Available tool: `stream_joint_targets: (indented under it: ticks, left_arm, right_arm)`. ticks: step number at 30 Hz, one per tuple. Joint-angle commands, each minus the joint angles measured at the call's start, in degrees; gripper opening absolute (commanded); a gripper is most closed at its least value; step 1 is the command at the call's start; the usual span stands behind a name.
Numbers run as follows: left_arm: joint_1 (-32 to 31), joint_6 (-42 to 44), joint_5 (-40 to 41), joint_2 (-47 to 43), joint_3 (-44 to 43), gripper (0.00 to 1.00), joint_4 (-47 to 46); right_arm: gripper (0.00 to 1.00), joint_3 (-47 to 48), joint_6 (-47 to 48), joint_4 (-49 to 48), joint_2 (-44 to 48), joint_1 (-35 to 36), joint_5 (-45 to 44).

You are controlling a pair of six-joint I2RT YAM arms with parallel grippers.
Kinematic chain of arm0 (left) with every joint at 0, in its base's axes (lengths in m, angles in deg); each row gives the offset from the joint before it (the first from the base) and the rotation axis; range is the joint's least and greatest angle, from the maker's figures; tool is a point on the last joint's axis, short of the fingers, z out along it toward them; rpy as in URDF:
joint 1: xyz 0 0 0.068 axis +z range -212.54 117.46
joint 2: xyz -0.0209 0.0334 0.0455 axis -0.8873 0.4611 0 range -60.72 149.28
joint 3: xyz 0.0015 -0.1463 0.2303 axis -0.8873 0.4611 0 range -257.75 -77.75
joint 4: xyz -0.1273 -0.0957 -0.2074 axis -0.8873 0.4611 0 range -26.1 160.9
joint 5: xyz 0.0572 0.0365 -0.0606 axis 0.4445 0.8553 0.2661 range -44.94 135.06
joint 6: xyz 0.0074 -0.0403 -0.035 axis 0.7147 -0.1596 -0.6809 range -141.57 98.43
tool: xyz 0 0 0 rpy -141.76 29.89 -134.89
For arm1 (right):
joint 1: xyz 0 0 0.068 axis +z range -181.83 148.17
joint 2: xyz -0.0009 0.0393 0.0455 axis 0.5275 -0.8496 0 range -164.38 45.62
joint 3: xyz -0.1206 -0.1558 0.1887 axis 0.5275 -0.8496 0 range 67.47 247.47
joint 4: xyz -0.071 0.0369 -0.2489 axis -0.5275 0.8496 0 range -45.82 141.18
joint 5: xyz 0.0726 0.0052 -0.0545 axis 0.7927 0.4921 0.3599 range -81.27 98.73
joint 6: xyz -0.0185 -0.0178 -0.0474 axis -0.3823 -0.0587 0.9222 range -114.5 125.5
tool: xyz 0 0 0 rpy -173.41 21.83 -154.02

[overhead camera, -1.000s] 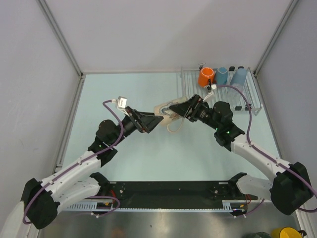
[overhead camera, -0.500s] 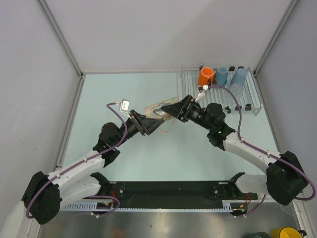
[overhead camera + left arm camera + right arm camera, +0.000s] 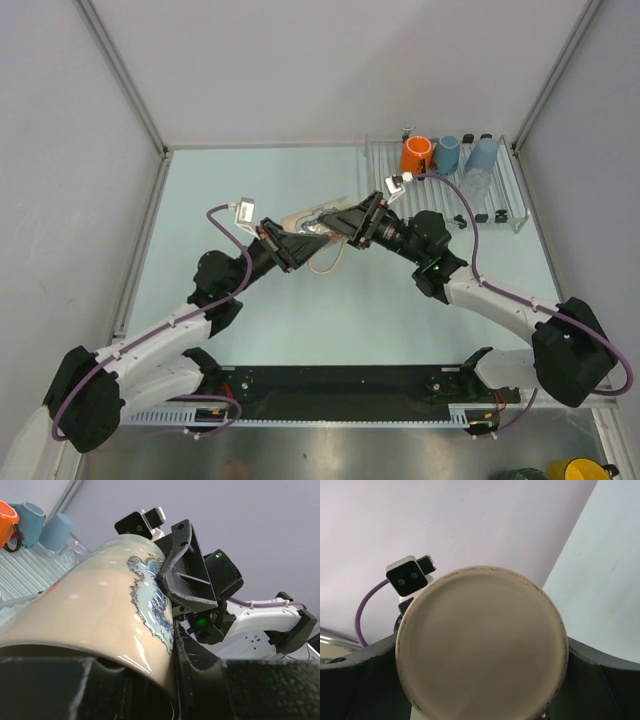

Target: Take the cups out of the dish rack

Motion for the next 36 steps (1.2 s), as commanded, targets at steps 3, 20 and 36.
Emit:
stream_joint_targets:
  ticks: [3, 20, 36]
  left_arm:
    - [-0.3, 1.0, 1.8, 1.0, -1.2, 0.0, 6.3]
    - [0.4, 12.0, 7.5, -6.2, -10.8, 0.0, 31.5]
    - [7.7, 25.7, 23.0, 5.7, -37.6, 0.0, 66.0]
  right_arm:
    - [0.17, 2.5, 6.6, -5.0, 2.9, 0.3, 0.8]
    - [1.0, 2.5, 10.3, 15.0, 15.0, -18.9, -0.9]
    - [1.0, 12.4, 29.2, 43.5, 17.7, -13.3, -16.5]
